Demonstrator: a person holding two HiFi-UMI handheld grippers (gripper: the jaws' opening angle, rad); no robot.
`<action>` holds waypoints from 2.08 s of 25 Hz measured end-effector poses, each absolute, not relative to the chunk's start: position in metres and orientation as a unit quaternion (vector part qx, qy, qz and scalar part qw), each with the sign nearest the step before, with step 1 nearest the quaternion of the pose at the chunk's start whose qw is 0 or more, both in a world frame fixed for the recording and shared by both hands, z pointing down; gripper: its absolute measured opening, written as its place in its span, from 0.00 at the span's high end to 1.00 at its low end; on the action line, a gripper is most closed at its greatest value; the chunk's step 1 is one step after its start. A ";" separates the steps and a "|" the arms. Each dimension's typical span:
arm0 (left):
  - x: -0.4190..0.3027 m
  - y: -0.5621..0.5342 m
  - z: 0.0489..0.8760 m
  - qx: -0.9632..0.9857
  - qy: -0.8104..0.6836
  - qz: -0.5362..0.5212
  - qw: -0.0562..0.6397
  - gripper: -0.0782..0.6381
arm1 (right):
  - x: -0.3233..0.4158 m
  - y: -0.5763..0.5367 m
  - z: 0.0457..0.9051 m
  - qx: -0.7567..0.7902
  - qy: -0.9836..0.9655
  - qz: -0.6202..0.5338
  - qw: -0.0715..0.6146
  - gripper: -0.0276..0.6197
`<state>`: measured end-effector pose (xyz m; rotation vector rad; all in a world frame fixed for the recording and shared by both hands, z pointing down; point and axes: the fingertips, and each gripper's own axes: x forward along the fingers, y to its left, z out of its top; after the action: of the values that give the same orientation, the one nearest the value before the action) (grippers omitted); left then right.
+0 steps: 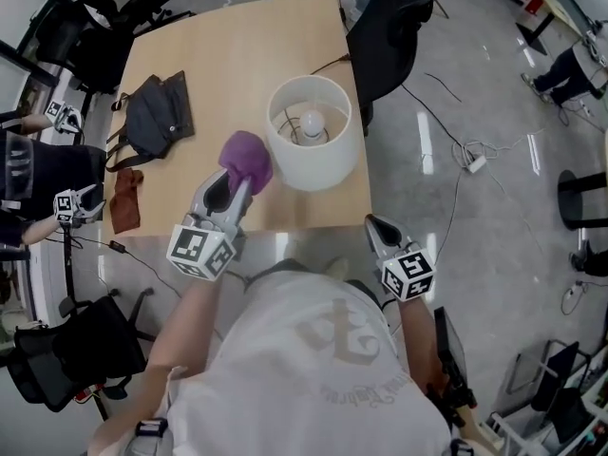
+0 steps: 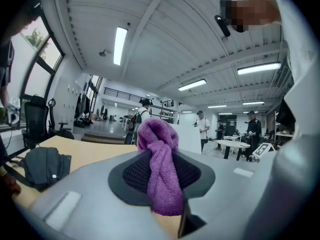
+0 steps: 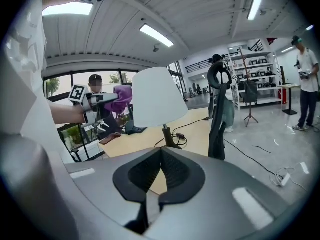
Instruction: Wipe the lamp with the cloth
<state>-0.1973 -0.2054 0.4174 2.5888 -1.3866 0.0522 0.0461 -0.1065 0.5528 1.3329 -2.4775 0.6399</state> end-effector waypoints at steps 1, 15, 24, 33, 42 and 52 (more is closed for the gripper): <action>-0.193 -0.206 0.405 0.875 -0.474 0.009 0.093 0.74 | 0.049 -0.107 0.552 0.456 -0.854 0.218 0.124 0.94; -0.156 -0.198 0.423 0.856 -0.498 0.136 0.007 0.75 | 0.075 -0.087 0.552 0.447 -0.862 0.217 0.102 0.94; -0.161 -0.190 0.495 0.860 -0.470 0.185 0.072 0.75 | 0.074 -0.086 0.550 0.468 -0.850 0.218 0.108 0.94; -0.198 -0.180 0.503 0.871 -0.447 0.174 0.102 0.75 | 0.040 -0.092 0.541 0.486 -0.842 0.203 0.119 0.94; -0.183 -0.221 0.416 0.883 -0.456 0.102 0.050 0.74 | 0.046 -0.113 0.523 0.476 -0.847 0.181 0.153 0.94; -0.162 -0.249 0.383 0.890 -0.445 0.098 -0.004 0.74 | 0.063 -0.114 0.523 0.484 -0.846 0.165 0.150 0.94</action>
<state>-0.1620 -0.2491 0.3826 2.8036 -1.4001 0.3090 0.0631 -0.1143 0.5230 1.3892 -2.4318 0.4752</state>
